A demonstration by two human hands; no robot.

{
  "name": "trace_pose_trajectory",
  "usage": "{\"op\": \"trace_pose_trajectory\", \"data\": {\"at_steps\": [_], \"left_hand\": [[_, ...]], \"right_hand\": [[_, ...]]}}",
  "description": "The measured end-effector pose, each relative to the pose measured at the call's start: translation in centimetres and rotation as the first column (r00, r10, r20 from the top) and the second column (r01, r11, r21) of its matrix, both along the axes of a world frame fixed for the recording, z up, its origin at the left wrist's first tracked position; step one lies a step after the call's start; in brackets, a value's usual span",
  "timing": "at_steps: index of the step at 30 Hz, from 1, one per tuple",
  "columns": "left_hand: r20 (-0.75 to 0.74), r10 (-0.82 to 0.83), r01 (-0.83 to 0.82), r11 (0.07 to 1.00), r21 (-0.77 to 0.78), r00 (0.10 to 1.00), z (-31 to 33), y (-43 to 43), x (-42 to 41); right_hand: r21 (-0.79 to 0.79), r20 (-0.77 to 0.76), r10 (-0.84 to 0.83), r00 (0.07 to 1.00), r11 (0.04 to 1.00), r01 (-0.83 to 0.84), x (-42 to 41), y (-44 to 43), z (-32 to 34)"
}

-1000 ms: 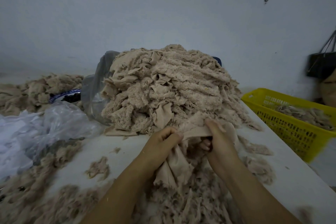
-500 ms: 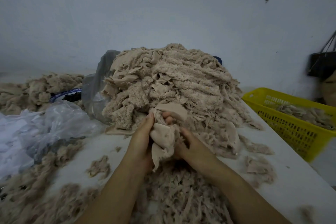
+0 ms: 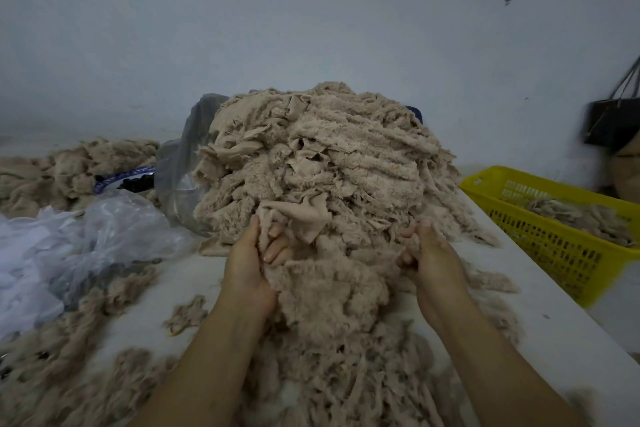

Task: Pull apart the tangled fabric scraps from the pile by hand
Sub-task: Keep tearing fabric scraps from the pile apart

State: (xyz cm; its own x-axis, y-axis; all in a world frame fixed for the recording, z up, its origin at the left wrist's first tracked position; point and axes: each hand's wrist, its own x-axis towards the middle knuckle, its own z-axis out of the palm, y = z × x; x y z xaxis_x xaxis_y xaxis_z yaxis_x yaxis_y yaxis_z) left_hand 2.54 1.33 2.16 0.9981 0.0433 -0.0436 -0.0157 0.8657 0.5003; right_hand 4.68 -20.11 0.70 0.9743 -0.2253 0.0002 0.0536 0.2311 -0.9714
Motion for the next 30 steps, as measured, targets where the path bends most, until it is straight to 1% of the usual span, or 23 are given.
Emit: {"op": "trace_pose_trajectory", "data": {"at_steps": [2, 3, 4, 5, 6, 7, 9, 10, 11, 12, 13, 14, 15, 16, 17, 19, 20, 21, 23, 24, 26, 28, 30], "left_hand": [[0.039, 0.072, -0.079, 0.965, 0.25, 0.997, -0.2, -0.5, 0.0], [0.061, 0.093, -0.108, 0.938, 0.331, 0.994, -0.2, -0.7, 0.1], [0.08, 0.096, -0.118, 0.926, 0.359, 0.992, -0.2, -0.8, 0.0], [0.098, 0.092, -0.122, 0.925, 0.359, 0.991, -0.1, -0.8, -0.1], [0.11, 0.093, -0.126, 0.929, 0.349, 0.99, 0.0, -0.7, -0.1], [0.109, 0.108, -0.139, 0.932, 0.335, 0.988, 0.1, -0.5, -0.1], [0.063, 0.178, -0.189, 0.927, 0.324, 0.982, 0.1, -0.2, -0.1], [0.03, 0.23, -0.225, 0.906, 0.358, 0.973, 0.0, -0.2, 0.0], [0.015, 0.288, -0.263, 0.849, 0.457, 0.957, 0.0, -0.2, 0.0], [0.034, 0.337, -0.285, 0.733, 0.618, 0.941, -0.1, -0.3, 0.1], [0.097, 0.361, -0.3, 0.565, 0.768, 0.928, -0.2, -0.4, 0.0], [0.191, 0.331, -0.316, 0.383, 0.868, 0.924, -0.4, -0.7, -0.1], [0.266, 0.232, -0.32, 0.24, 0.917, 0.936, -0.4, -1.1, -0.5], [0.294, 0.094, -0.305, 0.141, 0.942, 0.951, -0.4, -1.6, -0.9], [0.293, -0.036, -0.29, 0.054, 0.955, 0.956, -0.5, -2.2, -1.1], [0.257, -0.151, -0.27, -0.074, 0.96, 0.955, -0.9, -3.1, -1.1], [0.254, -0.163, -0.27, -0.084, 0.959, 0.954, -1.1, -3.3, -1.0], [0.253, -0.153, -0.262, -0.046, 0.964, 0.955, -1.1, -3.5, -1.1], [0.279, -0.11, -0.267, 0.108, 0.958, 0.954, -0.7, -3.0, -1.3], [0.282, -0.071, -0.264, 0.188, 0.946, 0.957, -0.5, -2.6, -1.3], [0.272, -0.011, -0.255, 0.312, 0.915, 0.962, -0.3, -1.9, -1.1], [0.264, 0.04, -0.261, 0.344, 0.902, 0.964, -0.2, -1.7, -1.0], [0.289, 0.1, -0.306, 0.314, 0.899, 0.952, 0.0, -1.8, -1.0]], "right_hand": [[0.011, 0.014, 0.024, 1.0, 1.0, -0.024, 0.0, 0.0, -0.1], [-0.041, 0.016, 0.023, 1.0, 0.999, -0.023, 0.1, 0.1, -0.1], [-0.144, 0.013, 0.003, 1.0, 0.99, -0.001, 0.1, 0.1, -0.2], [-0.291, 0.023, -0.021, 1.0, 0.956, 0.027, 0.3, 0.1, -0.5], [-0.467, 0.04, -0.025, 0.999, 0.884, 0.04, 0.4, 0.1, -0.8], [-0.614, 0.071, 0.028, 0.997, 0.789, 0.022, 0.5, 0.0, -1.1], [-0.769, 0.079, 0.266, 0.961, 0.63, -0.111, 0.1, 0.4, -1.2], [-0.837, 0.062, 0.376, 0.925, 0.524, -0.157, -0.2, 0.9, -1.3], [-0.904, 0.063, 0.451, 0.89, 0.403, -0.141, -0.3, 1.2, -1.6], [-0.948, 0.084, 0.488, 0.869, 0.307, -0.081, -0.4, 1.6, -1.8], [-0.956, 0.135, 0.494, 0.859, 0.293, -0.019, -0.5, 1.8, -1.8], [-0.935, 0.185, 0.474, 0.861, 0.354, 0.006, -0.7, 1.9, -1.6], [-0.89, 0.235, 0.445, 0.864, 0.456, 0.008, -0.9, 1.9, -1.3], [-0.829, 0.267, 0.424, 0.865, 0.559, -0.019, -1.1, 1.9, -0.8], [-0.775, 0.278, 0.411, 0.868, 0.63, -0.05, -1.2, 1.9, -0.6], [-0.725, 0.278, 0.397, 0.875, 0.684, -0.081, -1.4, 1.9, -0.5], [-0.724, 0.266, 0.39, 0.881, 0.685, -0.084, -1.5, 2.0, -0.4], [-0.716, 0.246, 0.384, 0.89, 0.691, -0.1, -1.5, 2.0, -0.4], [-0.663, 0.201, 0.418, 0.886, 0.724, -0.191, -1.7, 1.9, -0.1], [-0.605, 0.192, 0.452, 0.871, 0.753, -0.257, -1.8, 2.0, 0.2], [-0.549, 0.207, 0.526, 0.825, 0.76, -0.347, -2.3, 2.4, 0.5], [-0.574, 0.241, 0.556, 0.796, 0.743, -0.344, -2.8, 3.1, 0.7], [-0.51, 0.262, 0.515, 0.816, 0.792, -0.337, -2.9, 3.2, 0.8]]}}
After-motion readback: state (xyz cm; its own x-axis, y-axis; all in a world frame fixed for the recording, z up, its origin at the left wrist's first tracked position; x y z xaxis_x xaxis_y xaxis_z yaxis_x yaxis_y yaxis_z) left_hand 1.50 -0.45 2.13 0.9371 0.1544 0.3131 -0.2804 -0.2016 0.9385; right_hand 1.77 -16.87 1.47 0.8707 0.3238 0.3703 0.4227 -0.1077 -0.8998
